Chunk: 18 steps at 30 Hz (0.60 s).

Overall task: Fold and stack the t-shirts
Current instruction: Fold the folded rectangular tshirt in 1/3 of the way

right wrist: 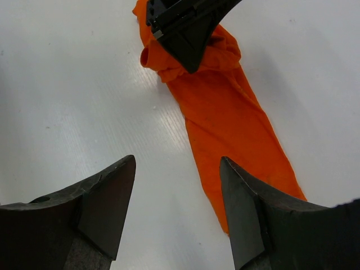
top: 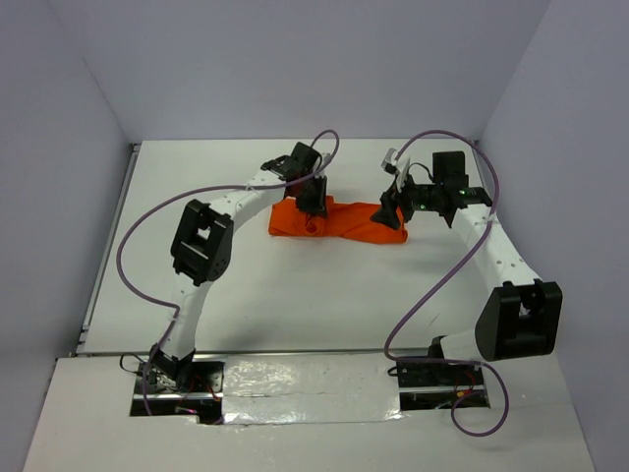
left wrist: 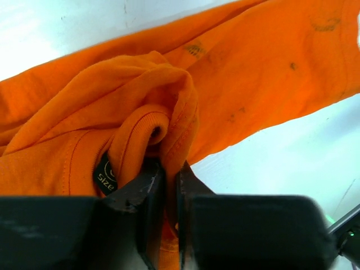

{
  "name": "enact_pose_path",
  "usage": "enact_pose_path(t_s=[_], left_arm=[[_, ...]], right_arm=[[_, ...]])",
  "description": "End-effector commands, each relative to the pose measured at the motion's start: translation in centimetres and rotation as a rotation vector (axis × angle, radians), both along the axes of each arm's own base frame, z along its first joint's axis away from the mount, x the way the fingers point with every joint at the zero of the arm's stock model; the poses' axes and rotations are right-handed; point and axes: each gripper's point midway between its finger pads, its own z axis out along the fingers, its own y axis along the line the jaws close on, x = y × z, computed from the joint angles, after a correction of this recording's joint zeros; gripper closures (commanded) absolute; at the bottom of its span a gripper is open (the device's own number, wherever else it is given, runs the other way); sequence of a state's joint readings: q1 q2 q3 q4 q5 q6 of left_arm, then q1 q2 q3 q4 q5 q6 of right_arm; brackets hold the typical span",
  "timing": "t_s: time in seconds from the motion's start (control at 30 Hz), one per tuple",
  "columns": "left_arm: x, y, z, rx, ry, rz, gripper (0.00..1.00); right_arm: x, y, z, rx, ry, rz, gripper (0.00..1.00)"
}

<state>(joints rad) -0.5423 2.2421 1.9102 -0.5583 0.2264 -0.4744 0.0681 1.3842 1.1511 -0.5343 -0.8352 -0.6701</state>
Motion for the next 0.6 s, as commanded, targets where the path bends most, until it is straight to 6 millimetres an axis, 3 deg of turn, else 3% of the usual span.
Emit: enact_pose_path(t_s=[0.0, 0.17, 0.37, 0.43, 0.5, 0.57], left_arm=[[0.0, -1.1, -0.5, -0.023, 0.022, -0.026, 0.75], [0.0, -1.2, -0.8, -0.029, 0.035, -0.025, 0.60], [0.5, -2.1, 1.1, -0.073, 0.014, -0.033, 0.45], [0.3, -2.5, 2.3, -0.102, 0.008, -0.039, 0.40], [0.3, -2.9, 4.3, -0.142, -0.014, -0.045, 0.30], [0.6, -3.4, 7.1, -0.187, -0.061, -0.050, 0.27]], right_arm=[[-0.3, 0.1, 1.5, 0.024, -0.051, 0.011, 0.31], [-0.5, -0.1, 1.4, 0.018, -0.052, 0.009, 0.31], [-0.4, -0.1, 1.6, 0.019, -0.054, 0.009, 0.31], [-0.4, -0.1, 1.7, 0.018, -0.057, 0.010, 0.31], [-0.5, -0.1, 1.9, 0.020, -0.060, 0.012, 0.31], [-0.5, 0.0, 1.9, 0.021, -0.056, 0.013, 0.31]])
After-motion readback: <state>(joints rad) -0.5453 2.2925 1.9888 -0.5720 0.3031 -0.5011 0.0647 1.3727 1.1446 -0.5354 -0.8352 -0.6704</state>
